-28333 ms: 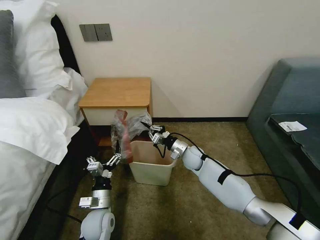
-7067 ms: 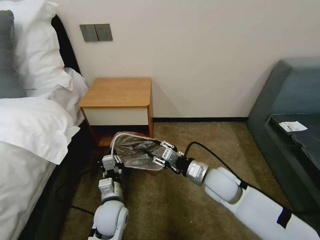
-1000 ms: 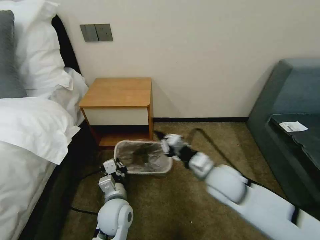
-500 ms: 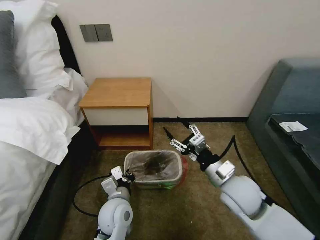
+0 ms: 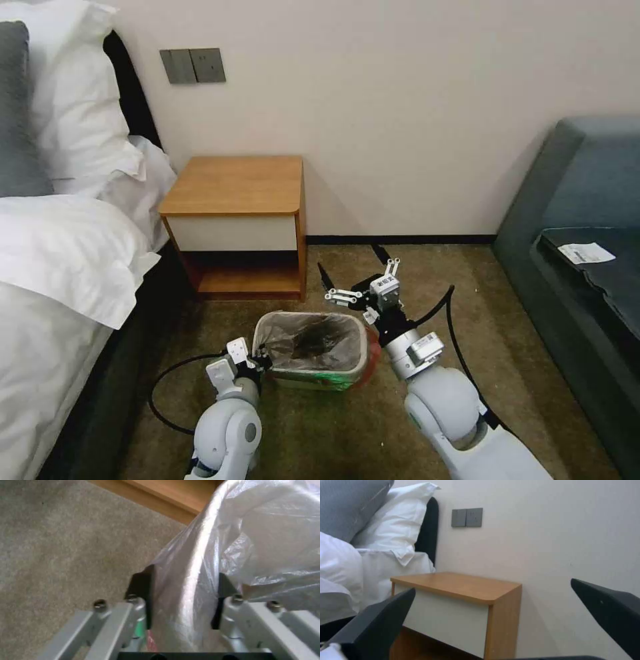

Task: Pick up the garbage bag from the table and place it over the trash can.

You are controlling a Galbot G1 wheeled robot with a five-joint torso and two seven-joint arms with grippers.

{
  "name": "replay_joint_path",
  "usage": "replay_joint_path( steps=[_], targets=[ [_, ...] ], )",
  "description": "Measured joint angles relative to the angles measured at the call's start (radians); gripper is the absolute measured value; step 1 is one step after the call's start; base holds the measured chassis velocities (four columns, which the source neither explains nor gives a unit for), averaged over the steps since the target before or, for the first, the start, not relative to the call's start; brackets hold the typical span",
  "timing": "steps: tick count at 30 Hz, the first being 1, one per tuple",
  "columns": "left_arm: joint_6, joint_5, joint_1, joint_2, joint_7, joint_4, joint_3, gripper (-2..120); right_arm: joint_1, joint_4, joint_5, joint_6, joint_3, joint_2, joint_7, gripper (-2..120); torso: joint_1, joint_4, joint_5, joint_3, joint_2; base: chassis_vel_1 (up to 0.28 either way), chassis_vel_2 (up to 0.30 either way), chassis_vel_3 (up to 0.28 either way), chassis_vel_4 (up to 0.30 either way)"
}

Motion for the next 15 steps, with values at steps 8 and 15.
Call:
replay_joint_path(
  steps=[8, 15],
  targets=[
    [0.002, 0.009, 0.024, 0.012, 0.0, -0.024, -0.002, 67, 0.008, -0.012, -0.001, -0.001, 0.001, 0.023, 0.003, 114, 0.0, -0.0003, -0.0007, 0.0, 0.0, 0.0, 0.0, 0.0, 0.0],
    [0.023, -0.002, 0.059, 0.02, 0.0, -0.064, -0.021, 91, 0.014, -0.032, -0.007, -0.008, 0.004, 0.065, 0.012, 104, 0.0, -0.0003, -0.0006, 0.0, 0.0, 0.0, 0.0, 0.0, 0.0]
  ],
)
